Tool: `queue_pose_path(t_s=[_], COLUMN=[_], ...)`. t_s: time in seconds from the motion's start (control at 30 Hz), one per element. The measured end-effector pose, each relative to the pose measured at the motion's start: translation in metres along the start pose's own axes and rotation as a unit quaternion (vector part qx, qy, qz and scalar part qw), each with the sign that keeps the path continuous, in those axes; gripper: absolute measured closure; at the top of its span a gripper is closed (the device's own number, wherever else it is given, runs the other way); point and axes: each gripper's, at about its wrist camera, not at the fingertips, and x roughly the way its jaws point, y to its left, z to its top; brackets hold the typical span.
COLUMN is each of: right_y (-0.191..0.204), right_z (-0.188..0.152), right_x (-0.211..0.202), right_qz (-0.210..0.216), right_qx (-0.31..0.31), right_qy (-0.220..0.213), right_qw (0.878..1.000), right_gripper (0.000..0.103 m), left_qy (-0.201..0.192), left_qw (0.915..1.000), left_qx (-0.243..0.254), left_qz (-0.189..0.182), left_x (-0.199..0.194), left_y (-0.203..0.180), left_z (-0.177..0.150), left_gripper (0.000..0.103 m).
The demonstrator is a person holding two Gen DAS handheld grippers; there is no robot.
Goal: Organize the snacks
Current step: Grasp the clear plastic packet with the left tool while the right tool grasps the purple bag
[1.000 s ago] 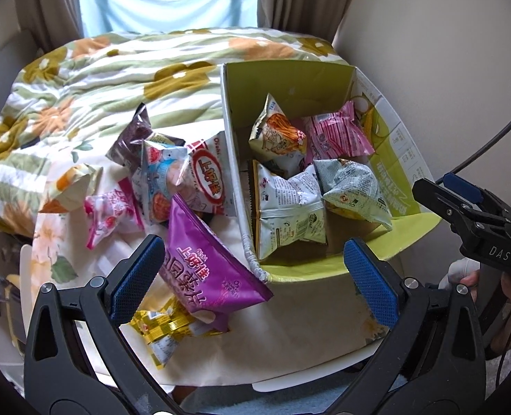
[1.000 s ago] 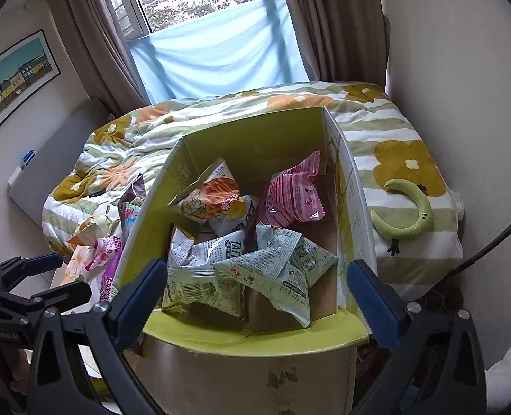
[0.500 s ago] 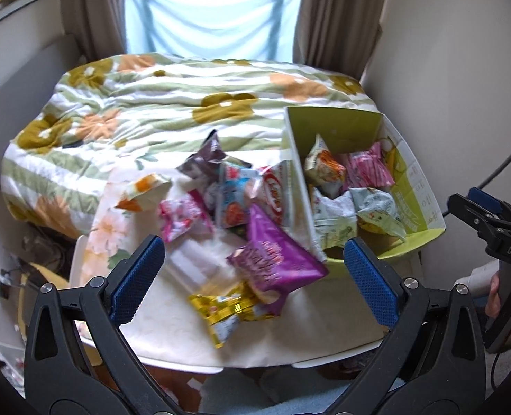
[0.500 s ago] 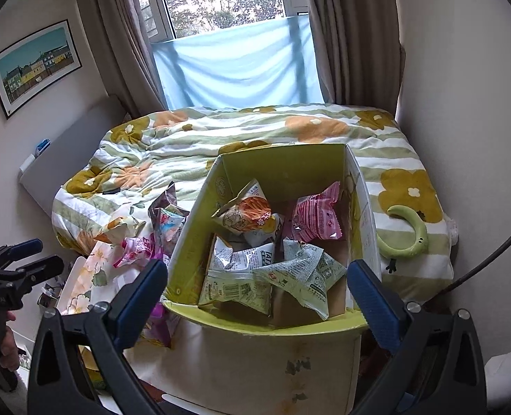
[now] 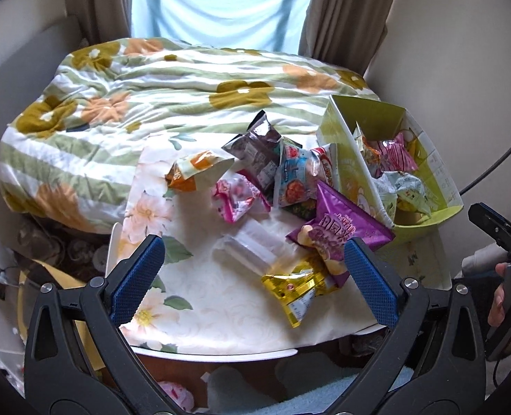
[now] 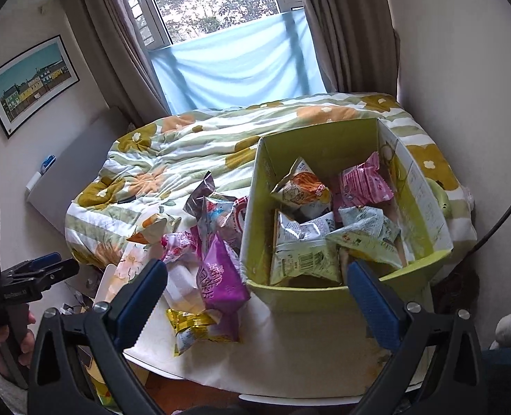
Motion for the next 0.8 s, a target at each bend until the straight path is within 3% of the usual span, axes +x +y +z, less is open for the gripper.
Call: queue_pose_path(t_s=[0.2,0.37,0.57,0.8], right_y=[0.035,0.055,0.066,0.063], right_z=[-0.022,-0.041,-0.065,-0.082], right_x=[0.018,0.032,0.059,0.090], right_qz=[-0.019,-0.037,-0.055,-0.067], right_qx=[0.025,0.059,0.097,0.121], right_qy=[0.011,0.008,0.019,0.027], right_qw=[0.999,0.998,0.994,0.990], right_gripper=[0.000,0.000,0.000,0.000], left_qy=[0.036,0.067,0.107,0.138], left_qw=[0.9977,0.9903,0.9770,0.9691], left_qx=[0.038,0.085,0.138,0.146], left_qz=[-0.043,-0.088,-0.122,-0.144], left_x=[0.023,0.049,0.097,0.155], left_y=[0.028,0.038,0.032,0.019], left_z=[-0.003,-0.004,-0.009,-0.017], left_gripper=[0.001,0.001,0.001,0.001])
